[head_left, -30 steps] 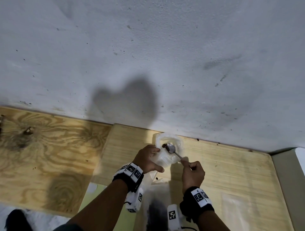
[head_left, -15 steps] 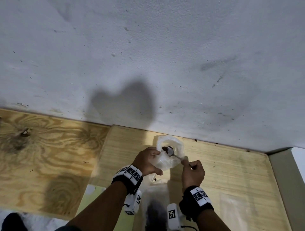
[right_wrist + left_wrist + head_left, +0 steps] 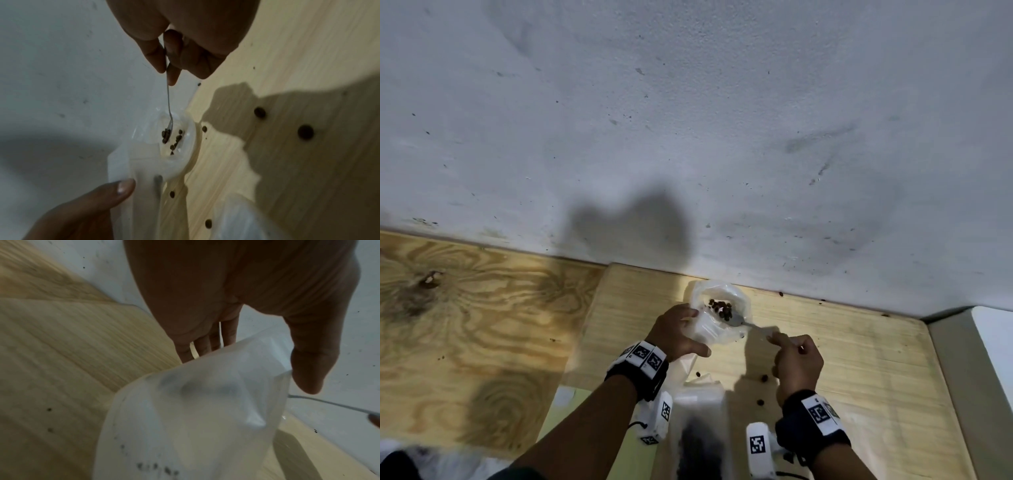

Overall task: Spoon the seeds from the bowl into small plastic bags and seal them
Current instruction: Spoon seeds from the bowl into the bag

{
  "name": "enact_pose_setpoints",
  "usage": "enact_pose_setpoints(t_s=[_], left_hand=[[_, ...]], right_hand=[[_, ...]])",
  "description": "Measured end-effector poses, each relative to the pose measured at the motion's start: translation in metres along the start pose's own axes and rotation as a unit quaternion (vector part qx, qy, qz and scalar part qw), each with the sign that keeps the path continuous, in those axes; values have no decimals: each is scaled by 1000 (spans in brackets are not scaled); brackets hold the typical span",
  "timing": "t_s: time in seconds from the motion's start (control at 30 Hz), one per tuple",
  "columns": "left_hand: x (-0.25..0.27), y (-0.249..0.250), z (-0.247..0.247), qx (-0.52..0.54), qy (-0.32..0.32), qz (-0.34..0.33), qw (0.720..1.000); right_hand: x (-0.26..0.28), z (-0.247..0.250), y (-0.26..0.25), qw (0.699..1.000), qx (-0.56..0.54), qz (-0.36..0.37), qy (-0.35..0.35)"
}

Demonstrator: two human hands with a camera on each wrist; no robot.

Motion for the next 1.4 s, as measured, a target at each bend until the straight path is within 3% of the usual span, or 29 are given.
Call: enact_pose_setpoints(t_s=[0.23,0.4,0.53,0.63,0.87,1.17,1.27,1.4], left_hand=[[6,0,-7,-10,4,10,1000],[10,2,-10,0,2,14,1000],[8,1,-10,16,3,16,1000],[8,1,-9,33,-3,13,999],[6,0,-8,64,-18,9,998],[-1,0,-2,101,-27,38,994],[-3,-4,-4,106,-33,45,993],[-4,-4,-4,97,-43,46,993]], right_hand=[[13,20,-24,993,-29,91,-63],[30,7,-44,961,98,229,-122],[27,12,-56,957,98,264,-75],[19,10,-55,963,96,252,-32],[15,-20,-31,949,199,245,-22],[13,-28,-26,968,171,181,11],[10,-31,-17,978,162,129,8],[3,-37,12,994,108,-7,-12]])
Point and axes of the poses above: each hand's wrist, its own x-axis away from the middle knuckle, its own z-axis out of the back of the hand, y = z × x, the point moved 6 cm from there along -x, towards the middle knuckle, and after that the axes turned 10 degrees about x, right-handed, at the moved point
